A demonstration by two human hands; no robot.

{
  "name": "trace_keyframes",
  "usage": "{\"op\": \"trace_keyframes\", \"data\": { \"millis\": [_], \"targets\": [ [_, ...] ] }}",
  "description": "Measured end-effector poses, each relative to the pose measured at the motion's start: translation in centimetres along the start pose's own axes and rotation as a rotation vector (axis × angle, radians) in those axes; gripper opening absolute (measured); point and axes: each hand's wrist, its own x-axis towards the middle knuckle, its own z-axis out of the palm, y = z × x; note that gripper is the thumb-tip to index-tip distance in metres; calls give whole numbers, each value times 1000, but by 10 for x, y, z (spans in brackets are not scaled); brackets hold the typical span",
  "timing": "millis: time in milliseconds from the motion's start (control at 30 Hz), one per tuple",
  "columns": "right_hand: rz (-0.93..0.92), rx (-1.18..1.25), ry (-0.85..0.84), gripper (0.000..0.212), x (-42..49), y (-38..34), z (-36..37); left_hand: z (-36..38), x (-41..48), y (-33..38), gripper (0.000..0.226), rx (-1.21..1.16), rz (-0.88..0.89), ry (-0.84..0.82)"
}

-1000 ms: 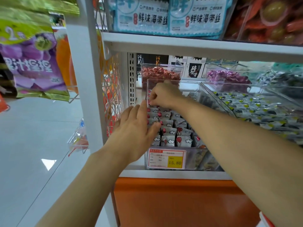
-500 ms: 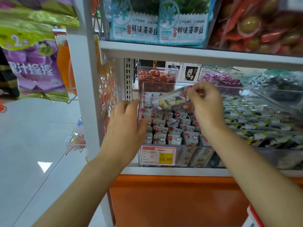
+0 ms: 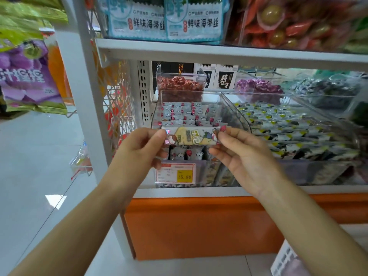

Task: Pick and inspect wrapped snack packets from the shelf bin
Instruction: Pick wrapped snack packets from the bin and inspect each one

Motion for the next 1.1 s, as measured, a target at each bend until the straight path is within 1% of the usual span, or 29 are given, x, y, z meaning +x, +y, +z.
{"op": "trace_keyframes", "data": {
  "millis": [167, 200, 367, 433, 533, 633, 733, 800, 900, 967, 1000, 1033, 1100],
  "targets": [
    [119, 67, -62, 19, 0, 1, -4, -2, 1, -1, 29, -194, -46, -33],
    [132, 65, -65, 19, 0, 1, -5, -2, 2, -1, 29, -192, -45, -28],
    [187, 113, -61, 4, 1, 2, -6, 0, 2, -1, 28, 77, 35, 80],
    [226, 167, -54, 3, 2, 3, -4, 1, 2, 0, 27, 94, 30, 103],
    [290, 267, -28, 3, 3, 3, -2, 3, 1, 3, 28, 32, -28, 72],
    [357, 377, -3, 8, 3, 2, 0, 2, 1, 5, 29, -138, -144, -2],
    [381, 442, 11, 6, 3, 0, 1, 1, 3, 8, 30, -467, -309, -78],
    [370, 460, 17, 8, 4, 0, 2, 0, 4, 9, 30, -637, -391, -108],
    [349, 483, 29, 13, 4, 2, 2, -1, 4, 10, 31, -753, -446, -131],
    [318, 439, 32, 11, 3, 3, 1, -2, 4, 9, 32, -766, -440, -138],
    [277, 354, 35, 8, 4, 4, 0, -3, 4, 9, 31, -742, -413, -135],
    [212, 215, 42, 9, 4, 5, -1, -3, 4, 8, 29, -684, -365, -128],
    [10, -172, 51, 17, 1, 7, -3, -4, 5, 3, 26, -437, -216, -92]
  ]
}}
